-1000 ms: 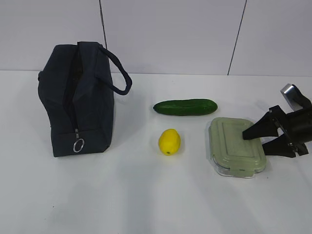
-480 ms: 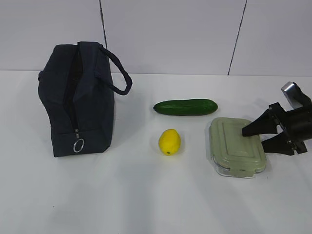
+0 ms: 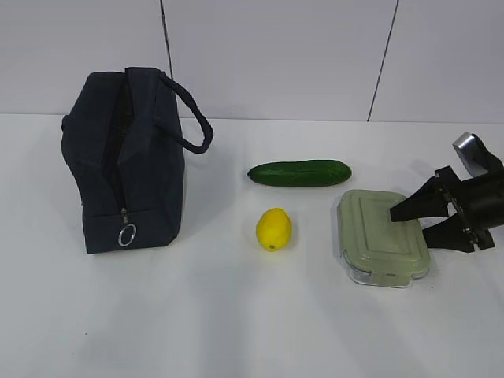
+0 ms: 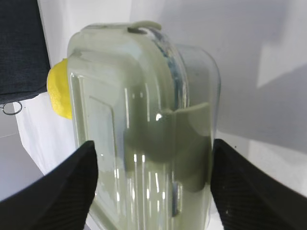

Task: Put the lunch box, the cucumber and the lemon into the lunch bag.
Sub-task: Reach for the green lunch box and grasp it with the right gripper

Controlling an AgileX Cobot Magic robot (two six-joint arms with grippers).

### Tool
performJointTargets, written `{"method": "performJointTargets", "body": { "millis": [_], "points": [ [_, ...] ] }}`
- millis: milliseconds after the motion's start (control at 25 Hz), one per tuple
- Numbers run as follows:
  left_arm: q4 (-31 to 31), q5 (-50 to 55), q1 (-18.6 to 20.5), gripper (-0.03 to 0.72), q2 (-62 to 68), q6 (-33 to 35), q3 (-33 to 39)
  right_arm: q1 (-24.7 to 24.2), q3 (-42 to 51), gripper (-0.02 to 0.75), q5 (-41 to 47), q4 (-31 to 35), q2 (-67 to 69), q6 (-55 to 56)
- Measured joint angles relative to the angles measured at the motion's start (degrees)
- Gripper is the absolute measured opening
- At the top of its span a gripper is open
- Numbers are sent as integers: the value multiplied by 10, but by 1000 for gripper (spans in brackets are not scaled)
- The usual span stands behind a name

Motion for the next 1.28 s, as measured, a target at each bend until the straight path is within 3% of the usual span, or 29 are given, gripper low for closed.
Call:
{"method": "performJointTargets", "body": {
  "millis": [800,1120,1280],
  "points": [
    [0,0,0,340,0,0,0,0,0,564,1,0,1,0],
    [0,0,0,340,0,0,0,-1,0,442,-5,-4,1,0],
    [0,0,0,340,0,0,0,-1,0,432,-5,-4,1,-1]
  ]
}}
